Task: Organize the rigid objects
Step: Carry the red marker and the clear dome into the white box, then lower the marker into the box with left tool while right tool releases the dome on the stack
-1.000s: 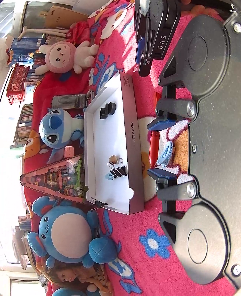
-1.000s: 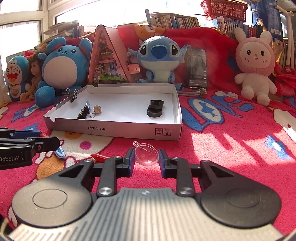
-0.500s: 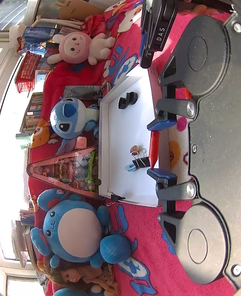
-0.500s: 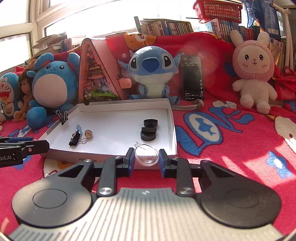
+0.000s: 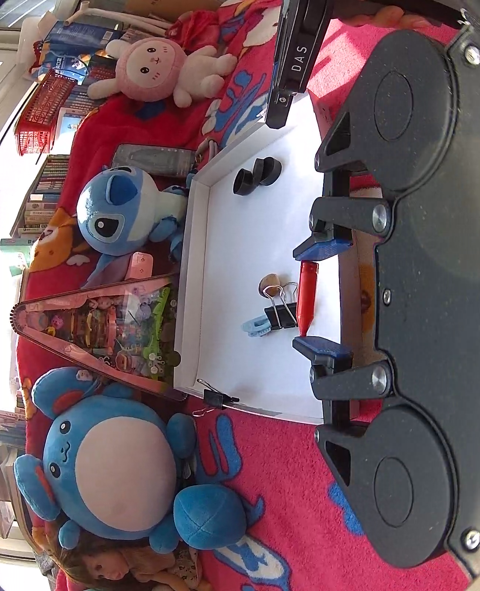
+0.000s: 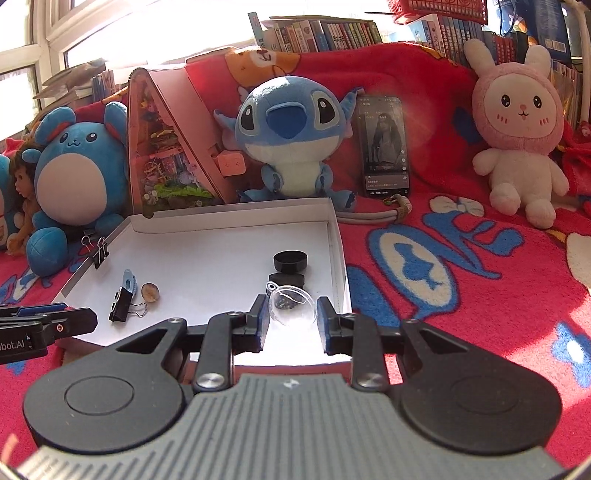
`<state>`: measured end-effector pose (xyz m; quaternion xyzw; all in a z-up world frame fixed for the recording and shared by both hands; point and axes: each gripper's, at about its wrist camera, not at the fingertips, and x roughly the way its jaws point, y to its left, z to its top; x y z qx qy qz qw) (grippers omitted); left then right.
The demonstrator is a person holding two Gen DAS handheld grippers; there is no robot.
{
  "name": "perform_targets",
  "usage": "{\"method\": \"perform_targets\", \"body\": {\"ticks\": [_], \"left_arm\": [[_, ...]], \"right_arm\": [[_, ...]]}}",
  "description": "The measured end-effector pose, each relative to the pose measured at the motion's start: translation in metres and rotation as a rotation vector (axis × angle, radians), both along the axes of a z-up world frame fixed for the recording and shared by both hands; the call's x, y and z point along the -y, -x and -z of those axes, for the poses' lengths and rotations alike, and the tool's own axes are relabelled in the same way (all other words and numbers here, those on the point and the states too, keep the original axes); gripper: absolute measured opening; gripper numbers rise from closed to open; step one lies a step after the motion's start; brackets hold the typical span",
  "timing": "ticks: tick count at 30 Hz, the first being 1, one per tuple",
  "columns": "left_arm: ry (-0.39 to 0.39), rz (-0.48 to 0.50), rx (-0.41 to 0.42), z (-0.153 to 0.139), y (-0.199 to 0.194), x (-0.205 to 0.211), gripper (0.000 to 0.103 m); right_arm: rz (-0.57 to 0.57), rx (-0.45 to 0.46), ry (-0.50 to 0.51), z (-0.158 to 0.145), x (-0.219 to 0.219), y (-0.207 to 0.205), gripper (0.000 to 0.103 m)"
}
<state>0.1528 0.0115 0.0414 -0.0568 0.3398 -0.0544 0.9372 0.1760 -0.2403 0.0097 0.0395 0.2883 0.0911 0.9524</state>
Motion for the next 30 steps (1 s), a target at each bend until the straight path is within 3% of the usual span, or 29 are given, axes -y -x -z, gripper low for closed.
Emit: {"method": "perform_targets", "body": {"ticks": [15, 30], "left_arm": [[-0.02, -0.022, -0.053, 0.023, -0.028, 0.003, 0.042], [-0.059, -0.047, -0.057, 0.031, -0.054, 0.003, 0.042]], "right_arm": [[0.016, -0.088, 0.023, 0.022, -0.006, -0.036, 0.033], [-0.005, -0.099, 0.06, 0.027, -0.015, -0.052, 0.033]]}}
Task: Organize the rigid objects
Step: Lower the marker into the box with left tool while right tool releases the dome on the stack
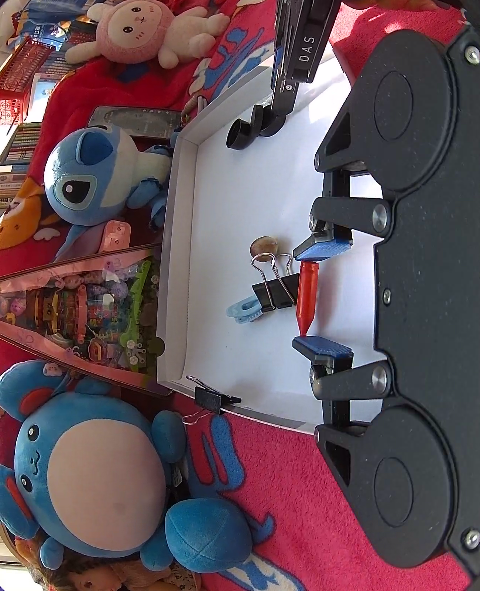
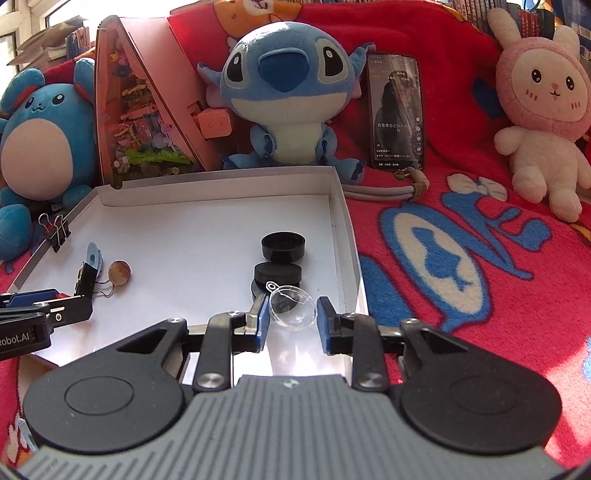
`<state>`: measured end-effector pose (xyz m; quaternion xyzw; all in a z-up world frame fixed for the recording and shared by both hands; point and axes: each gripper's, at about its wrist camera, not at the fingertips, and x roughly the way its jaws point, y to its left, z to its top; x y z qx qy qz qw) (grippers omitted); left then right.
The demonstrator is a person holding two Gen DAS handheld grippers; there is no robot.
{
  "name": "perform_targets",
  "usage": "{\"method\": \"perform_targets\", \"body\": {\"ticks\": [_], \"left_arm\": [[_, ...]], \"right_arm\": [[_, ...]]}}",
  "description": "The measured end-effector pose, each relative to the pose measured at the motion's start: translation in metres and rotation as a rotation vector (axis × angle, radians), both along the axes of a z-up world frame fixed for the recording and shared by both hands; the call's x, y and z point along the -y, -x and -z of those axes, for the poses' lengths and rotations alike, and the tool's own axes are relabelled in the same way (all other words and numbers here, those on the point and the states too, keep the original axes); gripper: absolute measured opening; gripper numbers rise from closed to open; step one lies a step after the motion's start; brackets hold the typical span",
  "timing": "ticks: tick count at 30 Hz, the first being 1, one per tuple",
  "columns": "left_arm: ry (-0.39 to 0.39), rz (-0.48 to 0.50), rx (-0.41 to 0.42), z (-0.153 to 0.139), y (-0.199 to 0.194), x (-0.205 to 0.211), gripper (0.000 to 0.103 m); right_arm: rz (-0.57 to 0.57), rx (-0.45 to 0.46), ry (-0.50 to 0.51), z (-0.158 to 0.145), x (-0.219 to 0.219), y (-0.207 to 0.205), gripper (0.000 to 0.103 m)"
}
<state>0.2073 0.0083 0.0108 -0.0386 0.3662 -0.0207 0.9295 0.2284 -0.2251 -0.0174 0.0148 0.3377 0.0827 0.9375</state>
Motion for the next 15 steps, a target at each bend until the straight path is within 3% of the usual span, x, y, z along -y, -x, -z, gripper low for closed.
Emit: {"method": "perform_targets", "body": {"ticks": [10, 15], "left_arm": [[-0.012, -0.003, 0.004, 0.001, -0.0047, 0.0023, 0.043], [-0.016, 0.002, 0.018, -0.0058, 0.002, 0.0025, 0.046]], "right_arm": [[0.0, 0.003, 0.012, 0.0016, -0.0038, -0.0052, 0.033], [0.003, 0.01, -0.021, -0.0008, -0.0004, -0.0021, 0.041]]}}
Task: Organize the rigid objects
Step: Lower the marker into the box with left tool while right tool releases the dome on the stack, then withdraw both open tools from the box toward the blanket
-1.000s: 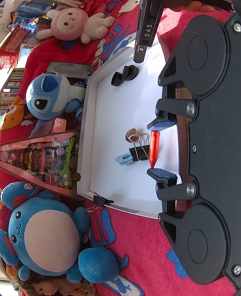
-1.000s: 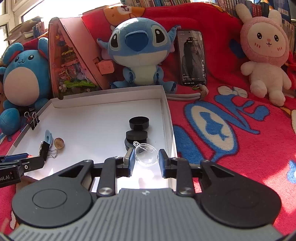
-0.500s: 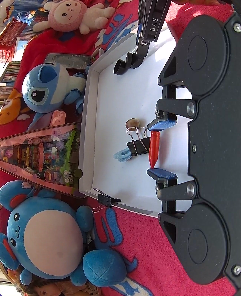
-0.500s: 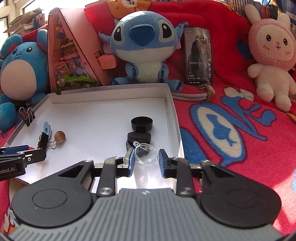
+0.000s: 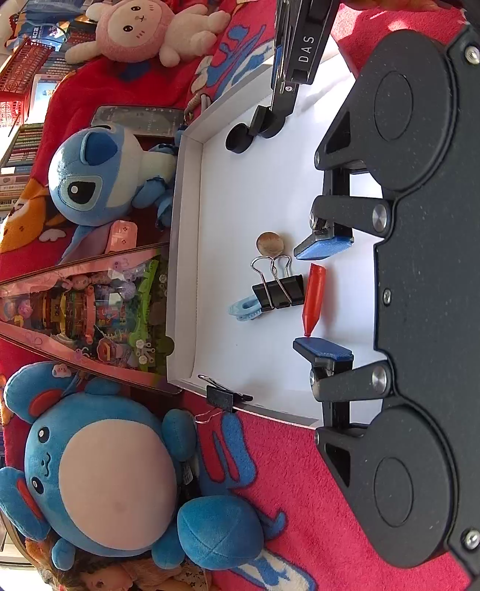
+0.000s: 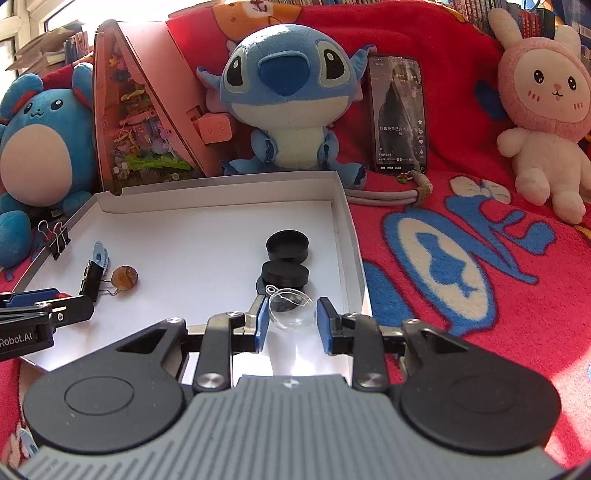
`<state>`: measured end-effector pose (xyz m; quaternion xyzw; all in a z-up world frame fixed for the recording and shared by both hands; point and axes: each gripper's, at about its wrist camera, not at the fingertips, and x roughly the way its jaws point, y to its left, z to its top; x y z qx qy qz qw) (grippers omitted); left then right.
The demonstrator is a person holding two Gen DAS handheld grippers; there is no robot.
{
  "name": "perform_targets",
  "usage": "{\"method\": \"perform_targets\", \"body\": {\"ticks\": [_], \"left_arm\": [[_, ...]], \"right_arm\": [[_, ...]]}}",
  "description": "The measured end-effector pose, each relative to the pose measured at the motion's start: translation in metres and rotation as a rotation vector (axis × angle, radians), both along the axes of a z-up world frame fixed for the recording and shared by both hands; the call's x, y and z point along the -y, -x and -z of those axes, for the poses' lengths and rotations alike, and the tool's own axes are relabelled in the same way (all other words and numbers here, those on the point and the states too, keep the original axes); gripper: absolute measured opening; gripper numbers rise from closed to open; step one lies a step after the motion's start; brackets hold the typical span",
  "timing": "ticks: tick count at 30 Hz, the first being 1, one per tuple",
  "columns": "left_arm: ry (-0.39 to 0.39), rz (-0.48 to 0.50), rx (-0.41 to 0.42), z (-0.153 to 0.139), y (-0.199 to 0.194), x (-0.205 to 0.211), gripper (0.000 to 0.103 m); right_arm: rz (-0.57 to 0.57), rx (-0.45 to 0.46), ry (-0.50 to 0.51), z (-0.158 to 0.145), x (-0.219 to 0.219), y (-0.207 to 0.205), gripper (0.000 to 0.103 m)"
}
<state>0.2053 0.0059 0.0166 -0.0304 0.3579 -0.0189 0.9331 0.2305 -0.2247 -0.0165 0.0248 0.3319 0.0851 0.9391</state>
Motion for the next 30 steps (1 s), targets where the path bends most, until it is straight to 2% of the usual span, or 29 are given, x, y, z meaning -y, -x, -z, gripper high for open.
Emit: {"method": "perform_targets", "body": {"ticks": [1, 2, 6, 8, 10, 21, 30], "left_arm": [[0.001, 0.003, 0.006, -0.002, 0.002, 0.0, 0.049], [0.0, 0.006, 0.012, -0.004, 0.004, 0.0, 0.053], [-0.008, 0.018, 0.038, -0.013, 0.014, 0.002, 0.065], [-0.011, 0.025, 0.047, -0.016, 0.018, 0.003, 0.074], [-0.017, 0.035, 0.059, -0.02, 0.023, 0.005, 0.078], [-0.019, 0.061, 0.08, -0.03, 0.049, 0.006, 0.084], [-0.016, 0.095, 0.09, -0.034, 0.077, 0.007, 0.087]], "right_arm": [[-0.002, 0.003, -0.007, -0.001, 0.001, 0.001, 0.051], [-0.003, 0.008, -0.014, -0.002, 0.002, 0.003, 0.054], [-0.008, 0.03, -0.029, -0.009, 0.003, 0.01, 0.063], [-0.013, 0.041, -0.031, -0.012, 0.004, 0.014, 0.065], [-0.016, 0.05, -0.028, -0.014, 0.004, 0.018, 0.067], [-0.041, 0.092, -0.021, -0.024, 0.008, 0.043, 0.084], [-0.045, 0.117, -0.019, -0.028, 0.013, 0.065, 0.092]]}}
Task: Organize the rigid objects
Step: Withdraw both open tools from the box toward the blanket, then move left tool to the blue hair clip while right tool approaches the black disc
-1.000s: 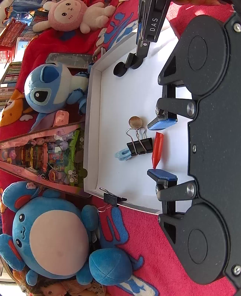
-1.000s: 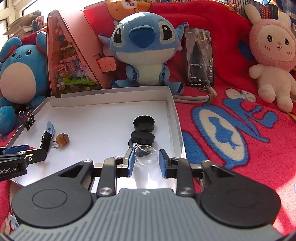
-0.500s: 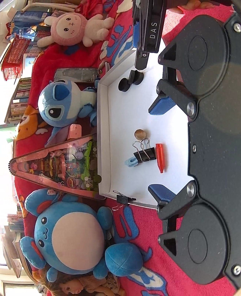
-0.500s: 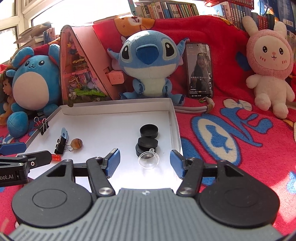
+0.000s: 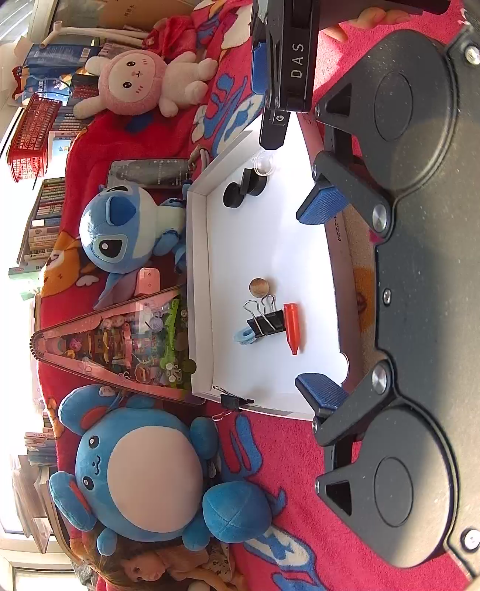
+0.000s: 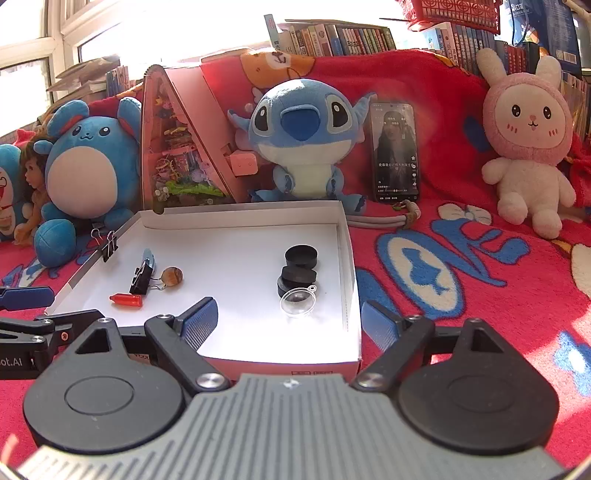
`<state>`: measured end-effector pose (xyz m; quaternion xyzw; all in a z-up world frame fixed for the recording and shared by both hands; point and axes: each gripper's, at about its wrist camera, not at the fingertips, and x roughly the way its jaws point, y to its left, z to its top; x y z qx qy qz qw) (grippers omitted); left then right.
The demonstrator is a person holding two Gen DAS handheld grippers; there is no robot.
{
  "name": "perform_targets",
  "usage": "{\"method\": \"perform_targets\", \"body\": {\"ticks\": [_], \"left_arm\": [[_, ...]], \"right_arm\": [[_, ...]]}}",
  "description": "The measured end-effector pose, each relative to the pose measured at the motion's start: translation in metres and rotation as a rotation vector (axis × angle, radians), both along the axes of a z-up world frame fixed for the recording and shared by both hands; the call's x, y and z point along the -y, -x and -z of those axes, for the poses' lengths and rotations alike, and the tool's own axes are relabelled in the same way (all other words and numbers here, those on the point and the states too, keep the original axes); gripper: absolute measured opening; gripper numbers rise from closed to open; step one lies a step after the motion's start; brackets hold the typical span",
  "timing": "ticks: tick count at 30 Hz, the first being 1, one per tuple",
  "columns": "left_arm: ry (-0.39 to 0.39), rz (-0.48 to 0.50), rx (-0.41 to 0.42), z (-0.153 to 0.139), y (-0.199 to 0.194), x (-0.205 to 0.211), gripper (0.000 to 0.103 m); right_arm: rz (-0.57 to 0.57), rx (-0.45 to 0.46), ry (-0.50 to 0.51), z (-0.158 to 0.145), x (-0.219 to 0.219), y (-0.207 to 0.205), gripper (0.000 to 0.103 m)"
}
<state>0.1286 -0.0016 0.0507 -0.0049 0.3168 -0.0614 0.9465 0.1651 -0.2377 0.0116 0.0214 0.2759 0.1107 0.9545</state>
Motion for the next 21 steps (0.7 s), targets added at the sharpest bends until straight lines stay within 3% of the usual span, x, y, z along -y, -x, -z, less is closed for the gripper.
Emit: {"method": "perform_targets", "body": {"ticks": [9, 21], "left_arm": [[0.023, 0.002, -0.024, 0.006, 0.024, -0.005, 0.088], [-0.01, 0.011, -0.023, 0.017, 0.057, -0.009, 0.088]], "right_arm": [[-0.023, 0.032, 0.024, 0.002, 0.001, 0.025, 0.103], [-0.092, 0.057, 0.068, 0.013, -0.001, 0.064, 0.103]]}}
